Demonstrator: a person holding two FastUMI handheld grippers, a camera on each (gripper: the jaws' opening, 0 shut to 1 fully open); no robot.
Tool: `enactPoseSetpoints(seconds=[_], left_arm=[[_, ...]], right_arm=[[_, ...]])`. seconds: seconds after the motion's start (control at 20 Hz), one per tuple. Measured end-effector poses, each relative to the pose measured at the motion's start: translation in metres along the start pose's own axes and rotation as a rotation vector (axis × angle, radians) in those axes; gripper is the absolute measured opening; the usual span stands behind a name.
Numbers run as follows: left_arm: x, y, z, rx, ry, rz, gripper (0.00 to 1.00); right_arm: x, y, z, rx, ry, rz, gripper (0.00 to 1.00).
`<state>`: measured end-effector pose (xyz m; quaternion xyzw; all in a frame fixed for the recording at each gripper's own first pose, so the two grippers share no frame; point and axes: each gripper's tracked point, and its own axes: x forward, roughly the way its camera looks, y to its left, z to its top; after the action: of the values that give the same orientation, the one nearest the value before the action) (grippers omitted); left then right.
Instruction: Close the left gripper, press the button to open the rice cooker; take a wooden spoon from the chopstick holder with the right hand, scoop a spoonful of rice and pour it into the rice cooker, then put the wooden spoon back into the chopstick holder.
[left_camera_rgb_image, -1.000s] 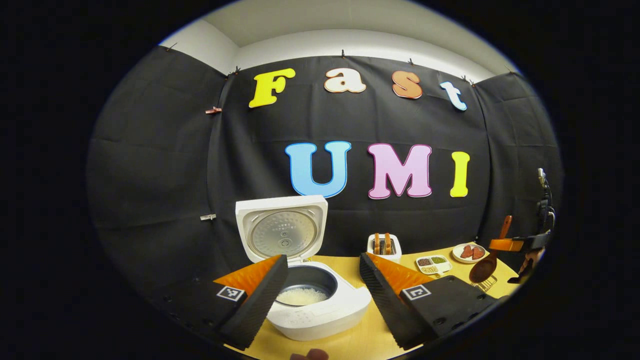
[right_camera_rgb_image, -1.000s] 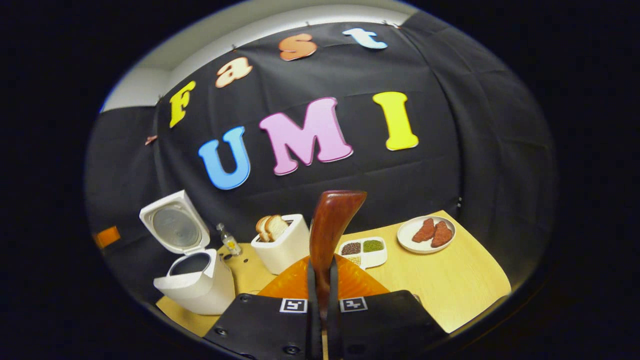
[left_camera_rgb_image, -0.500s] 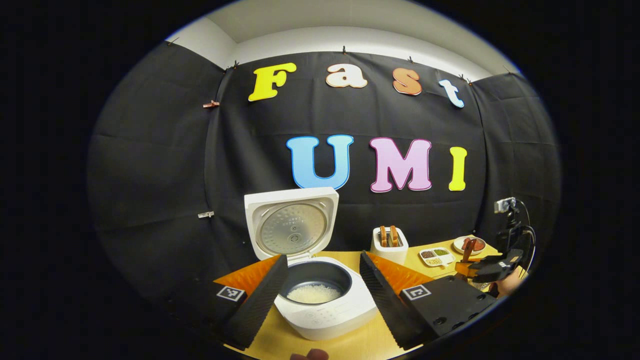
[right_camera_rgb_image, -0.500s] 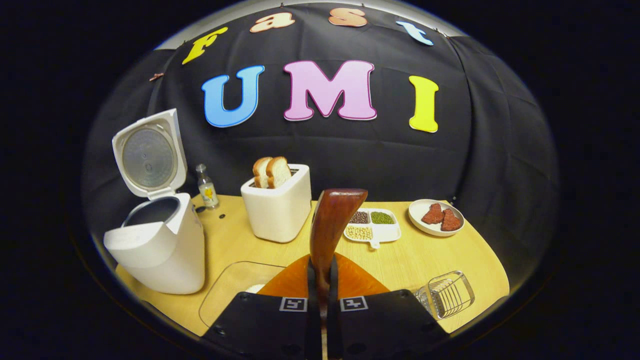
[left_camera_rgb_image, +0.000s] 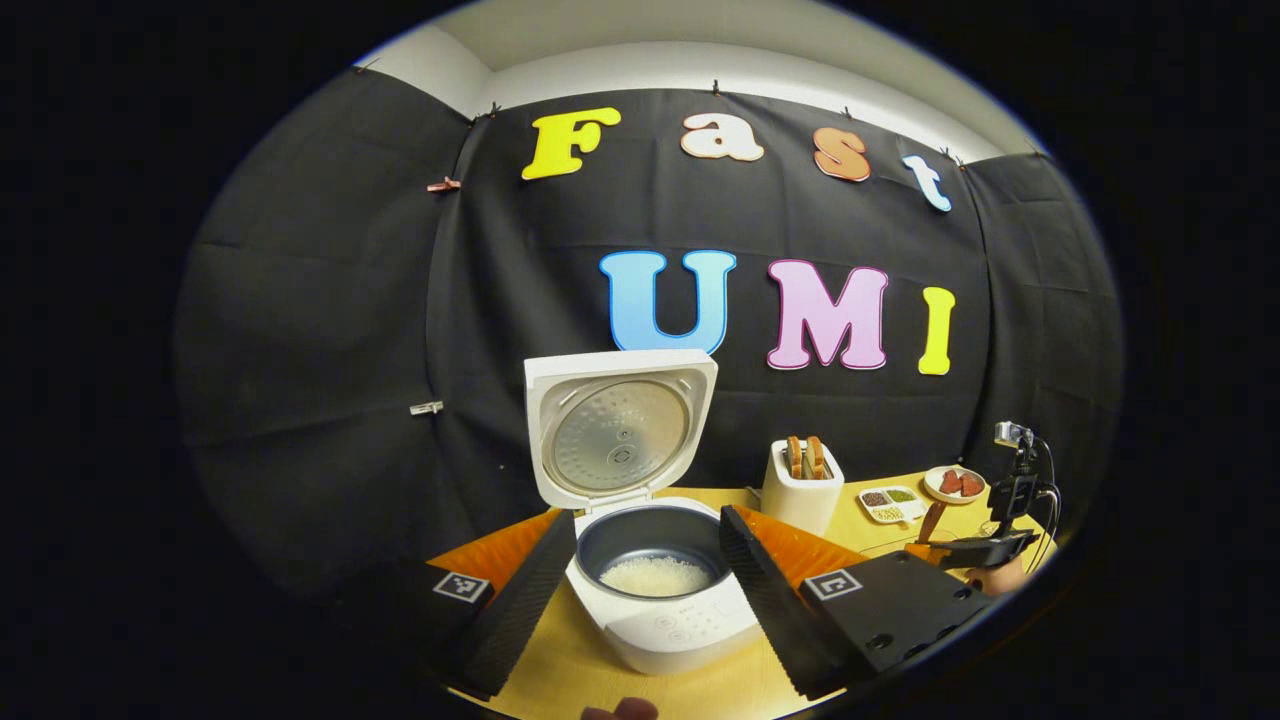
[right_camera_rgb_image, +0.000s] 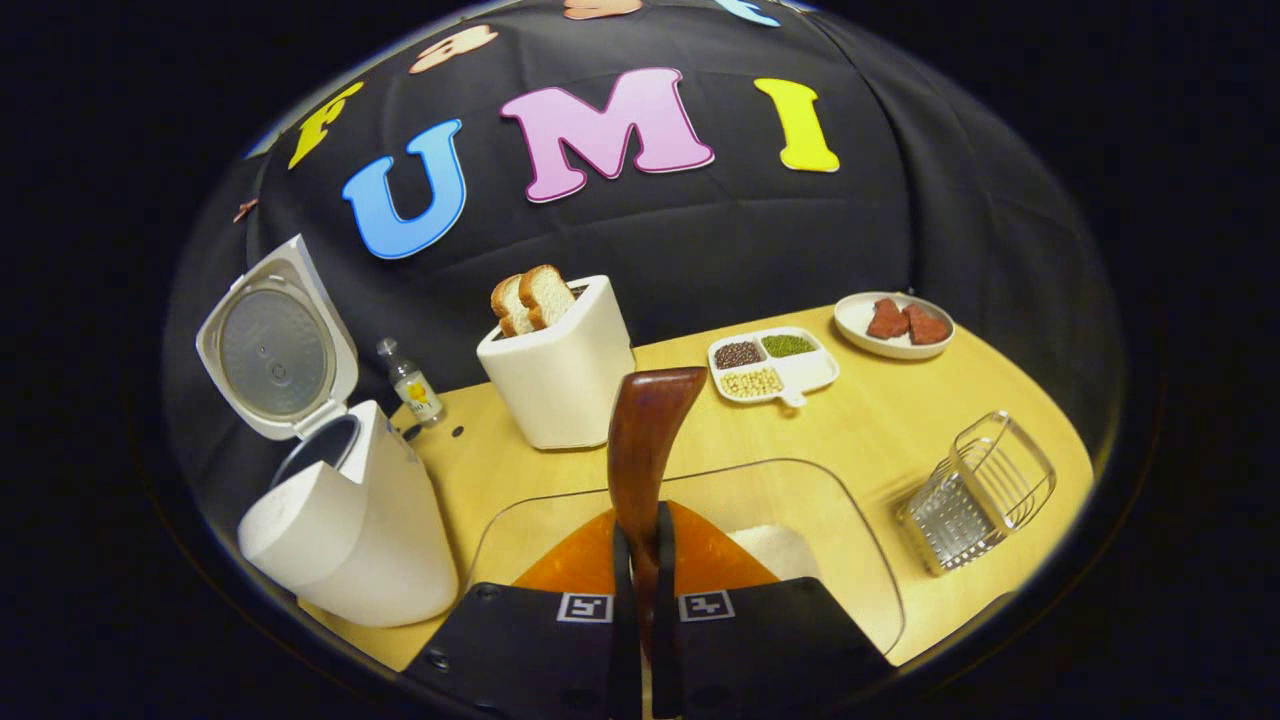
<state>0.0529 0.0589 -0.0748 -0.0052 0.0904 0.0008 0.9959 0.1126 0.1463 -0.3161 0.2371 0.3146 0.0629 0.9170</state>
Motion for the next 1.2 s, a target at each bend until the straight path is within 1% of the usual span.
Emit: enactPoseSetpoints(seconds=[0.1,0.2,0.3,0.4,0.55,0.75,0.85,1.0,1.2], left_arm=[[0.001,0.000,0.000,-0.012,-0.001,-0.006,0.99],[0.002,0.001,0.003,-0.010,-0.007,-0.012,0.98],[0.002,0.000,0.005,-0.001,-0.019,-0.016,0.99],[0.001,-0.001,0.007,0.004,-0.025,-0.020,0.99],[0.001,-0.002,0.007,-0.003,-0.024,-0.027,0.98],[-0.001,-0.001,0.006,-0.013,-0.028,-0.022,0.99],[-0.002,-0.001,0.006,-0.018,-0.031,-0.021,0.99],[-0.004,0.002,0.005,-0.028,-0.038,-0.013,0.98],[-0.008,0.010,-0.001,-0.057,-0.033,0.000,0.98]], right_arm=[[-0.002,-0.004,0.000,0.120,0.025,0.018,0.09],[-0.007,-0.018,0.002,0.292,0.049,0.024,0.09],[-0.013,-0.031,0.022,0.426,0.006,0.034,0.09],[-0.024,-0.044,0.034,0.524,-0.018,0.051,0.09],[-0.037,-0.062,0.045,0.633,-0.021,0.054,0.09],[-0.053,-0.066,0.069,0.826,-0.033,0.124,0.09],[-0.065,-0.063,0.080,0.892,-0.025,0.138,0.09],[-0.085,-0.042,0.109,0.948,-0.045,0.189,0.09],[-0.103,0.014,0.144,0.935,-0.068,0.290,0.09]])
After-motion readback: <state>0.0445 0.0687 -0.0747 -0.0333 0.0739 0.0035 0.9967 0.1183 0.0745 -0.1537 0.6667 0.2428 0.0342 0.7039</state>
